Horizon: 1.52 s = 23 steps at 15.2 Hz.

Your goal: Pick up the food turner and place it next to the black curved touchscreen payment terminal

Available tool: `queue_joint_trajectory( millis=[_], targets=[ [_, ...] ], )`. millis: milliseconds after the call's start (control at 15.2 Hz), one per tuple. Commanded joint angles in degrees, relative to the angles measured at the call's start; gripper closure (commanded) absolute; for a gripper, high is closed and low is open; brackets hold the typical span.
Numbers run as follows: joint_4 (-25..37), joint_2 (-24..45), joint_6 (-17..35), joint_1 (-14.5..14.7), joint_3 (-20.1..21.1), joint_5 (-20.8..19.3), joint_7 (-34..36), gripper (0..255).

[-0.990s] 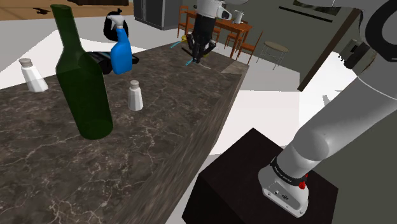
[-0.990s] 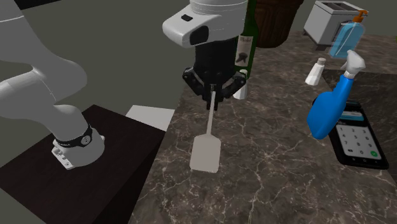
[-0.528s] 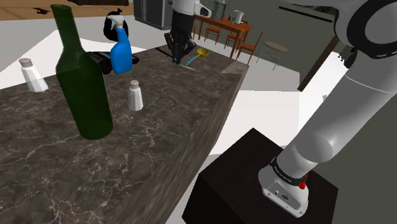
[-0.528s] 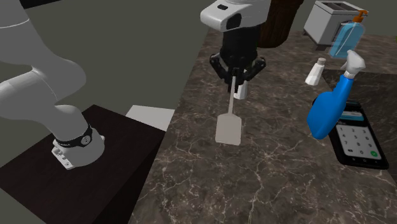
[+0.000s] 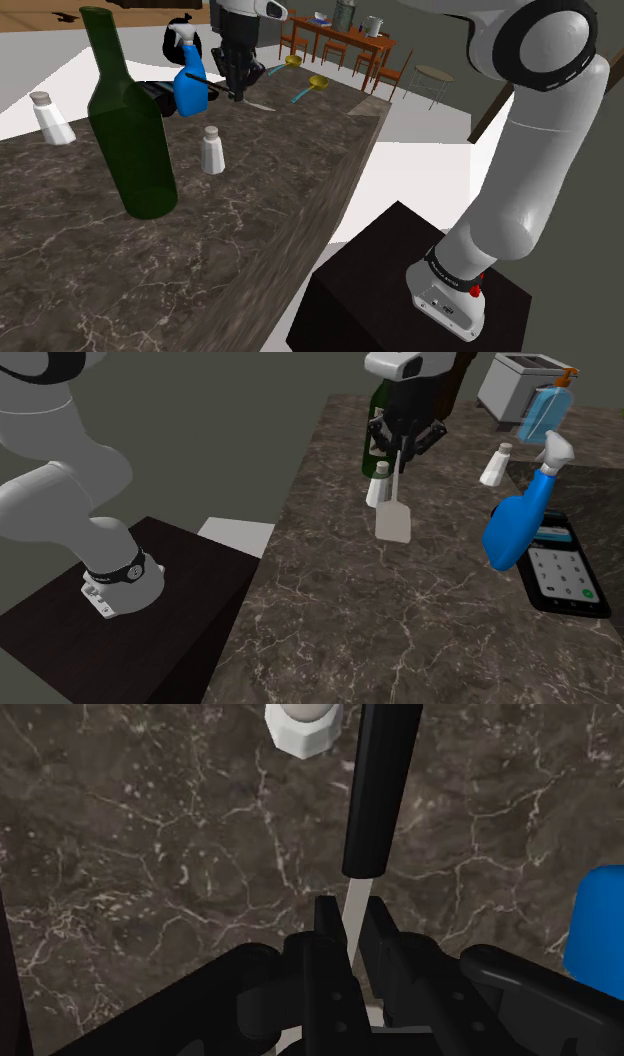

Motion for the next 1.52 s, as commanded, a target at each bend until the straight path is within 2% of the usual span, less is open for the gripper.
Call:
queue_joint_trajectory(
  millis=[0, 198, 330, 396, 528, 660, 858, 1452],
  targets=[
    [5.9, 4.5, -1.7, 2.8, 0.4, -2.0, 2.8, 255],
    [16.5, 11.6, -5.4, 7.7, 0.5, -5.0, 6.2, 255],
    [25.9, 17.5, -8.9, 11.8, 0.1, -7.2, 7.9, 255],
    [32.2, 21.2, -11.4, 14.3, -0.3, -8.4, 8.5, 255],
    [48.7, 30.2, -18.3, 20.1, -1.7, -10.6, 8.6, 255],
    [40.3, 26.7, -13.7, 17.9, -1.2, -9.7, 9.1, 255],
    [33.3, 24.2, -9.5, 16.1, -0.7, -9.1, 9.4, 255],
    [21.0, 21.4, -0.4, 13.4, -0.3, -8.4, 9.9, 255]
  ],
)
